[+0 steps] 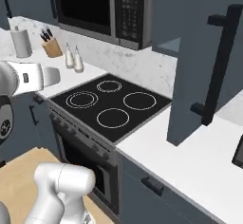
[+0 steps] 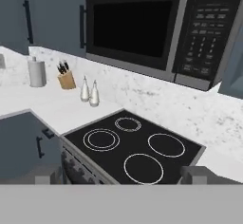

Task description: Gather all objects into one cabinet and sort the glasses and bowls to opposite sides.

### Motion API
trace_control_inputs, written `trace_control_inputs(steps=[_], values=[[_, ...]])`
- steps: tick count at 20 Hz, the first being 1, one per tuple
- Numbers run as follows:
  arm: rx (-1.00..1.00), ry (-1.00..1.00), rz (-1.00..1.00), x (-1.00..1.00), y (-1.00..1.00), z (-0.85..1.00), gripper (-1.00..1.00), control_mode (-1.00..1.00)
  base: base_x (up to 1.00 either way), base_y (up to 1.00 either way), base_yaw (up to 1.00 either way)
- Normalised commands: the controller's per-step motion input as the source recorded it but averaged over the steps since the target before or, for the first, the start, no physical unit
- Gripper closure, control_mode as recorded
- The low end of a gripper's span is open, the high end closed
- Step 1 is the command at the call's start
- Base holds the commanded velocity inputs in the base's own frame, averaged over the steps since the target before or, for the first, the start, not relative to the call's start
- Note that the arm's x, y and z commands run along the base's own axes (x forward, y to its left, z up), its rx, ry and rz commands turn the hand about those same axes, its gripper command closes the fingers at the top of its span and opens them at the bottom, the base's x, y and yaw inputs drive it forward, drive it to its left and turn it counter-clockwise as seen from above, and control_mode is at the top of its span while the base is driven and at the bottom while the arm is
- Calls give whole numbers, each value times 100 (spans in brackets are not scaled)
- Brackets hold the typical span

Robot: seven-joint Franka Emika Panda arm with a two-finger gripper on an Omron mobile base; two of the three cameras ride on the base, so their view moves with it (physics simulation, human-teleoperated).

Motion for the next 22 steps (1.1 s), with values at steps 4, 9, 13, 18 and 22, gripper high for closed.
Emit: trace_control_inputs(steps=[4, 9, 13, 18, 22], values=[[0, 0, 0, 0, 0, 0, -100, 100, -48, -66, -43], [0, 0, 0, 0, 0, 0, -100, 100, -30, -32, -25], [0, 0, 0, 0, 0, 0, -100, 100, 22, 39, -31], [0, 0, 0, 0, 0, 0, -100, 100, 18, 27, -48], [0, 0, 0, 0, 0, 0, -100, 100, 17, 24, -55]])
